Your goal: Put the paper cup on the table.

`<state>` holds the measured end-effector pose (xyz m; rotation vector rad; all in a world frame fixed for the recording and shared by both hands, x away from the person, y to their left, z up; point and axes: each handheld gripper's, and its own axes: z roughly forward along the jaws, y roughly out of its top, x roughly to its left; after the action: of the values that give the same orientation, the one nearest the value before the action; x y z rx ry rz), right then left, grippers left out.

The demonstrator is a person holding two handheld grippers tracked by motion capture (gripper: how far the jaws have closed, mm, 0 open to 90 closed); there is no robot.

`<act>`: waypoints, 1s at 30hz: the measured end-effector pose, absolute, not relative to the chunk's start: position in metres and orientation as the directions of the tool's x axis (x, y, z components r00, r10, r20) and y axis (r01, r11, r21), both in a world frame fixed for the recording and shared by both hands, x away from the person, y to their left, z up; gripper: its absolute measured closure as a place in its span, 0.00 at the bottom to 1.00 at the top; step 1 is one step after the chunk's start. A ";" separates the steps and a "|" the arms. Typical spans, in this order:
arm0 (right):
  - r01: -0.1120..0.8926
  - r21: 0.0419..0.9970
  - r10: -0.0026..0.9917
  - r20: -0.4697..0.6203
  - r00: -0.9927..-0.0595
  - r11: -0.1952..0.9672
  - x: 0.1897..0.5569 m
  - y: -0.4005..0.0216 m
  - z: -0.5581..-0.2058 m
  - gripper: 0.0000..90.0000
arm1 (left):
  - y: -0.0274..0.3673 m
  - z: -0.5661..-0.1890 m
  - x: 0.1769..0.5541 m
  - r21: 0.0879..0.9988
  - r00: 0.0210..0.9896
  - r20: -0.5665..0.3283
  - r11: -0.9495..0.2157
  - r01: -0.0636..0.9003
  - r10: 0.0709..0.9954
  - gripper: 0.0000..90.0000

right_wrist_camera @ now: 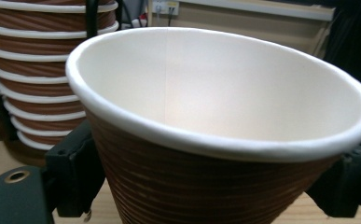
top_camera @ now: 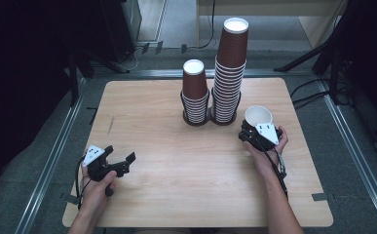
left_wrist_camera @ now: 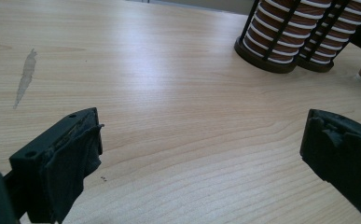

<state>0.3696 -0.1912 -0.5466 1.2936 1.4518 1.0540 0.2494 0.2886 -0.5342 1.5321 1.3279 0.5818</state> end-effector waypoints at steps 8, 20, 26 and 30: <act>0.361 0.931 0.993 -0.021 -0.112 0.061 0.359 -0.198 -0.540 0.00 | 0.289 -0.532 0.251 0.883 0.286 -0.251 0.098 0.459 0.925 0.00; 0.354 0.935 0.986 0.028 -0.162 0.031 0.332 -0.221 -0.522 0.00 | 0.288 -0.534 0.252 0.876 0.279 -0.253 0.097 0.473 0.926 0.00; 0.326 0.945 0.981 0.053 -0.188 0.011 0.316 -0.230 -0.509 0.00 | 0.292 -0.535 0.250 0.872 0.268 -0.256 0.102 0.478 0.929 0.00; 0.305 0.952 0.977 0.061 -0.205 0.005 0.308 -0.233 -0.500 0.00 | 0.294 -0.535 0.249 0.872 0.262 -0.257 0.107 0.478 0.930 0.00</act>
<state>0.3080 -0.2332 -0.4996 1.3492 1.5878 1.2270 0.2488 0.2942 -0.5348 1.5239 1.3651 0.5636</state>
